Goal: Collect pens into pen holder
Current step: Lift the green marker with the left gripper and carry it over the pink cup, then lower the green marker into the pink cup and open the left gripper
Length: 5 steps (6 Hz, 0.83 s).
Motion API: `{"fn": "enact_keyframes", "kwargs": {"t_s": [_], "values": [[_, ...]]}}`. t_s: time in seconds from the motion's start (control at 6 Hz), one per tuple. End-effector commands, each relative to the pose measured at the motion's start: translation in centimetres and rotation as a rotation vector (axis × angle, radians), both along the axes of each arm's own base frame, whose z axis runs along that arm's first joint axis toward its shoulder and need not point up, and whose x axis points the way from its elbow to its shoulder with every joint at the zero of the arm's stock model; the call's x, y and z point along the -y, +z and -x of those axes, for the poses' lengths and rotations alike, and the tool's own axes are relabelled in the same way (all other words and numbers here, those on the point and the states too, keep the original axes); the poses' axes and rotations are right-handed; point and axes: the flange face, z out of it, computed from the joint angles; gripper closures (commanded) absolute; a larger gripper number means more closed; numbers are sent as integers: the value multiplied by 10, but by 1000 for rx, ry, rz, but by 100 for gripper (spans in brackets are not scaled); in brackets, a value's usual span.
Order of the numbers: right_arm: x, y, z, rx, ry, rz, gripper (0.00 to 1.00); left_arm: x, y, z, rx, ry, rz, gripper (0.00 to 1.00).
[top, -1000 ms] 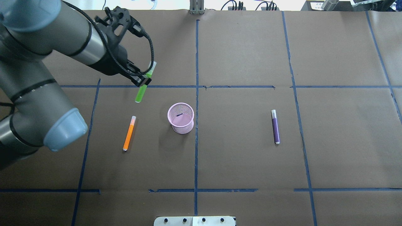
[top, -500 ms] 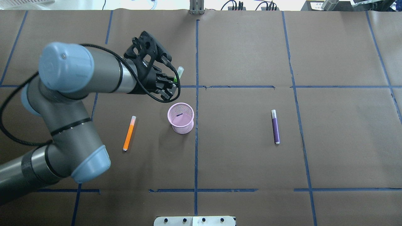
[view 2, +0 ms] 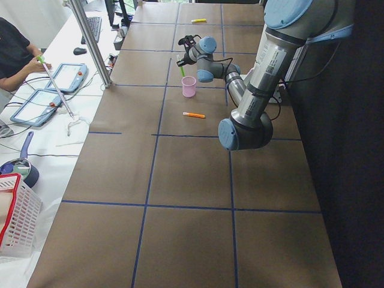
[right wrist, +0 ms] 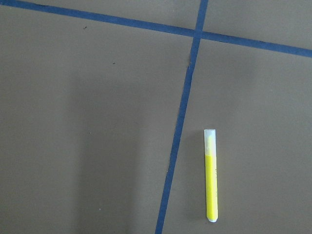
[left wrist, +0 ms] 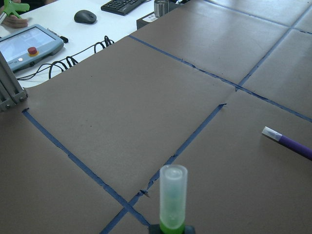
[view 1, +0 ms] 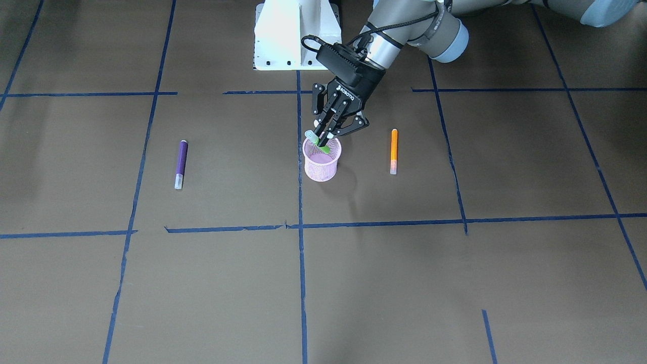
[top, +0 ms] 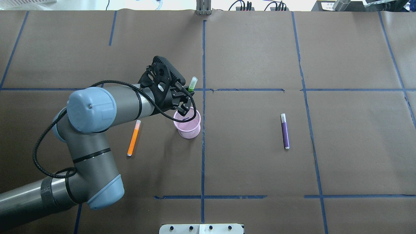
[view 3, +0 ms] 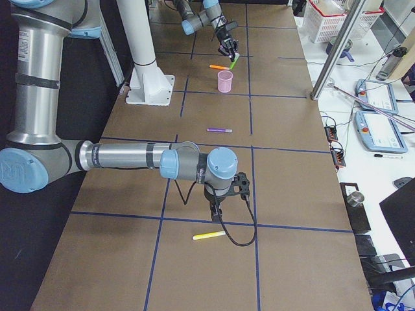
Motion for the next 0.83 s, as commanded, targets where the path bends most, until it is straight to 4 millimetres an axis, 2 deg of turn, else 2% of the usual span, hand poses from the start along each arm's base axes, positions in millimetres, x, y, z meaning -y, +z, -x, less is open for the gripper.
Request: {"fn": "enact_keyframes", "kwargs": {"t_s": [0.0,0.17,0.5,0.67], "values": [[0,0,1,0,-1,1,0,-16,21,-23,17,27,10,87],[0,0,1,0,-1,1,0,-27,23,-33,19,49,14,85],[0,2,1,0,-1,5,0,-29,24,-35,28,3,4,32],[0,3,4,-3,-11,6,0,-30,23,-35,24,-10,7,0]]}}
